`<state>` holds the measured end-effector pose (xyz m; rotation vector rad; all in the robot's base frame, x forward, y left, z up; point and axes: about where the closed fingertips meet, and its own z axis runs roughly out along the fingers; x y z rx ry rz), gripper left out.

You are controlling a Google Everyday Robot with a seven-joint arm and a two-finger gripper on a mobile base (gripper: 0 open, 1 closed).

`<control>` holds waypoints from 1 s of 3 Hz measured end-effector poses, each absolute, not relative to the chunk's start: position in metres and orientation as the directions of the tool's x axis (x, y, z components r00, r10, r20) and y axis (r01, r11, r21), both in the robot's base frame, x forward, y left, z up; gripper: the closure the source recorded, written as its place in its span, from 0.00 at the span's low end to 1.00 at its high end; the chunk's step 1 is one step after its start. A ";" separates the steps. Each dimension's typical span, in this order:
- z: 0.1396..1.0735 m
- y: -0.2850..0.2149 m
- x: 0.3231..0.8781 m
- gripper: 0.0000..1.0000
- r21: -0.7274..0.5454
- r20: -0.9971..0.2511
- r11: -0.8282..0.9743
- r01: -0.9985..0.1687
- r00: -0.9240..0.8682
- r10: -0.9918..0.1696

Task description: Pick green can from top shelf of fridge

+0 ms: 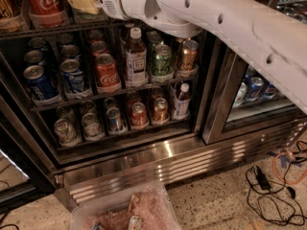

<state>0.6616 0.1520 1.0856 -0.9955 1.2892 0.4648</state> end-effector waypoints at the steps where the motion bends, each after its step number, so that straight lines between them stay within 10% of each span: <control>1: 1.101 0.148 0.652 1.00 -0.376 -0.927 0.547 -0.748 0.306 -0.218; 3: 1.126 0.137 0.633 1.00 -0.408 -0.910 0.581 -0.704 0.368 -0.193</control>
Offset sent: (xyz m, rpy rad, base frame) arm -0.0323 -0.0231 0.0395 0.0673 -0.1372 -0.0582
